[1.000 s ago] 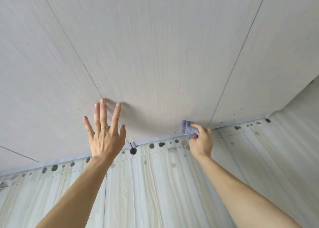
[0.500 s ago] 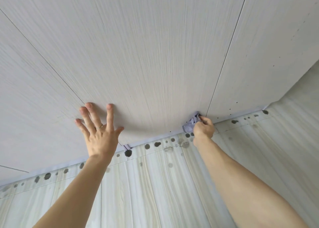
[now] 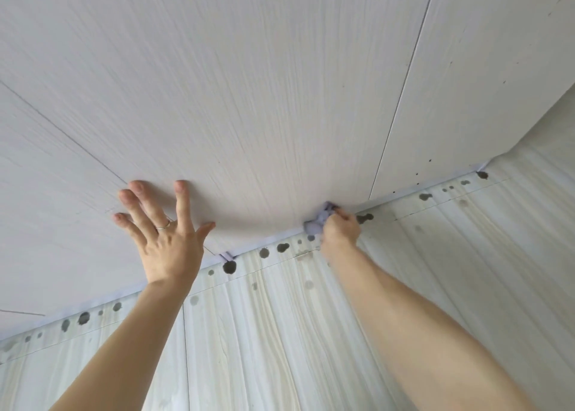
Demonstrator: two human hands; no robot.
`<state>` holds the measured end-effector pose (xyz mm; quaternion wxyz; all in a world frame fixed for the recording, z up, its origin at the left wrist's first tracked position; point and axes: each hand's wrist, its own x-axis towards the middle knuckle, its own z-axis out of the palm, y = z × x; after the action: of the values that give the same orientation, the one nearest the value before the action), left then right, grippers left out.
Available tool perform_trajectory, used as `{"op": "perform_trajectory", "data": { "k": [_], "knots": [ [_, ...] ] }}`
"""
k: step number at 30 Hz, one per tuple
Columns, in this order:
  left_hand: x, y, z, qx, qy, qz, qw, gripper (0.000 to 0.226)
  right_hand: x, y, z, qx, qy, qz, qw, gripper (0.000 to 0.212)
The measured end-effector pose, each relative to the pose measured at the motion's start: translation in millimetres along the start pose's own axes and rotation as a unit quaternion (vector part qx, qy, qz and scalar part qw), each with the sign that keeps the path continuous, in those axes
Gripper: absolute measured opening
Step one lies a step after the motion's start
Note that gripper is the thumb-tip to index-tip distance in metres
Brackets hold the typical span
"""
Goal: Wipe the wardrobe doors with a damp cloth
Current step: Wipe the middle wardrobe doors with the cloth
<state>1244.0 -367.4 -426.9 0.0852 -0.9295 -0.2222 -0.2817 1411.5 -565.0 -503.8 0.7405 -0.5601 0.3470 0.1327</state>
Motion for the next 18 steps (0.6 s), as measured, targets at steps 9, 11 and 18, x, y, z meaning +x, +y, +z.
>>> {"op": "perform_trajectory", "data": {
  "k": [9, 11, 18],
  "knots": [
    [0.6, -2.0, 1.0, -0.011, -0.003, 0.003, 1.000, 0.133, -3.0, -12.1, -2.5, 0.023, 0.005, 0.013, 1.000, 0.022],
    [0.8, -0.4, -1.8, -0.008, -0.004, 0.005, 1.000, 0.134, -31.1, 9.4, 12.3, 0.011, -0.053, 0.046, 0.997, 0.021],
    [-7.7, -9.0, -11.3, 0.024, -0.023, 0.014, 0.999, 0.140, -47.2, 3.2, 20.2, 0.005, -0.082, 0.052, 0.995, 0.019]
  ]
}}
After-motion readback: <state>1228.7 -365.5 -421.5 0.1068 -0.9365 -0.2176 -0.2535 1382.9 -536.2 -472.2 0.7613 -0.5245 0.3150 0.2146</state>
